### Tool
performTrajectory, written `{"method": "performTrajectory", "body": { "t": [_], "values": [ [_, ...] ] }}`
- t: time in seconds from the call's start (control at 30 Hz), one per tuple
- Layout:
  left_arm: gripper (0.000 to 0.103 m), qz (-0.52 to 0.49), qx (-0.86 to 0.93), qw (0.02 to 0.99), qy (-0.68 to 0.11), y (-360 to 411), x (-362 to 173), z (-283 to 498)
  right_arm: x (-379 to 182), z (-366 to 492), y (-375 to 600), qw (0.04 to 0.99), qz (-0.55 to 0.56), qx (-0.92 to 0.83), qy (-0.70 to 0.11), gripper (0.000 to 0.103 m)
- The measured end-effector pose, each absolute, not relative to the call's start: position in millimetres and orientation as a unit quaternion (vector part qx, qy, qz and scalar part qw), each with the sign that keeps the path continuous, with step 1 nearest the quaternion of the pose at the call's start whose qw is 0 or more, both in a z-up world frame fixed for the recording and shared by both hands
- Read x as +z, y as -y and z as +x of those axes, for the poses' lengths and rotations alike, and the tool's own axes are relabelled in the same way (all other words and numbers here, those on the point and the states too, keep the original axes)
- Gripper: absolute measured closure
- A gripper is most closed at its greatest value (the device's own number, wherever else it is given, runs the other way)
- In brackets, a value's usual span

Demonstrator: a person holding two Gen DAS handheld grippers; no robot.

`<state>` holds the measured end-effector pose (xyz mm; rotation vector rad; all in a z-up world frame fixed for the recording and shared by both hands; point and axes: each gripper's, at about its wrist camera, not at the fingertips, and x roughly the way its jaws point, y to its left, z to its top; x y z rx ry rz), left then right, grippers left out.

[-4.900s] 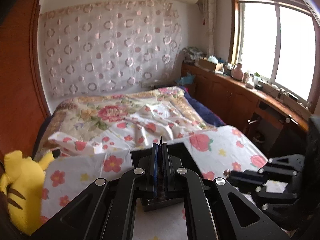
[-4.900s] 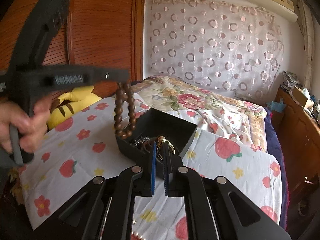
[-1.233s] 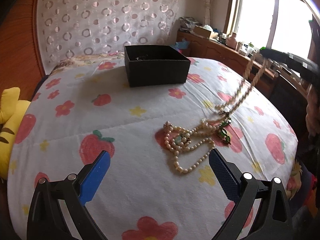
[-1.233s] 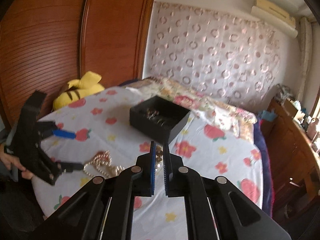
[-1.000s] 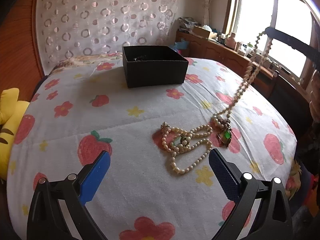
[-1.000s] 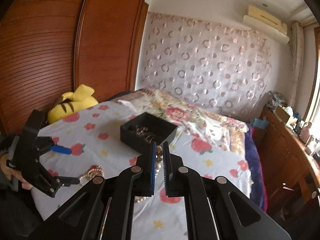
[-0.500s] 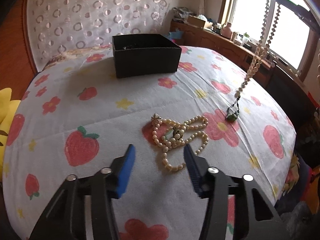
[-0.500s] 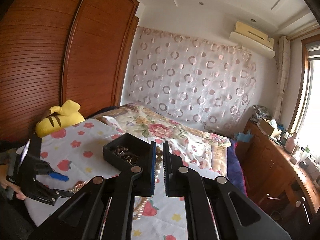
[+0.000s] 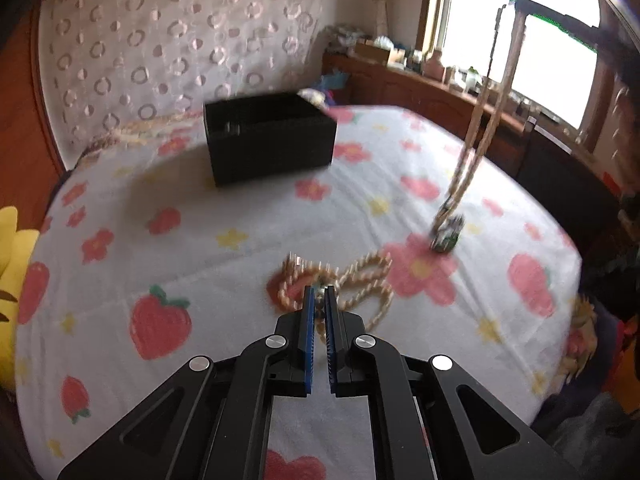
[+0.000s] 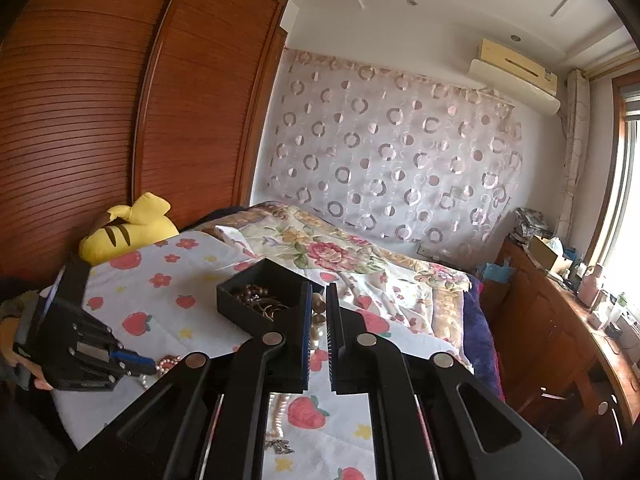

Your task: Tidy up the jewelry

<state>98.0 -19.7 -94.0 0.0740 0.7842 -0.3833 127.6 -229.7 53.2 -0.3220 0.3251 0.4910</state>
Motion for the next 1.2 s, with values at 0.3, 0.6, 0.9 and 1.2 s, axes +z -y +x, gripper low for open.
{"method": "performTrajectory", "body": {
  "t": [0.3, 0.6, 0.9, 1.2],
  "values": [
    [0.099, 0.018, -0.199, 0.929, -0.312, 16.1, -24.1, 102.7, 51.0, 125.3, 220.9, 0.942, -0.163, 0.249, -0.158, 0.095],
    [0.099, 0.03, -0.183, 0.945, -0.268, 15.7, 27.2, 119.1, 51.7, 129.0, 216.8, 0.942, -0.16, 0.249, -0.155, 0.095],
    [0.099, 0.048, -0.158, 0.956, -0.241, 17.1, 71.2, 147.6, 69.1, 148.9, 199.1, 0.942, -0.157, 0.257, -0.148, 0.095],
    [0.099, 0.049, -0.13, 0.967, -0.213, 17.1, 112.9, 178.3, 94.3, 181.8, 186.4, 0.944, -0.15, 0.259, -0.138, 0.095]
  ]
}}
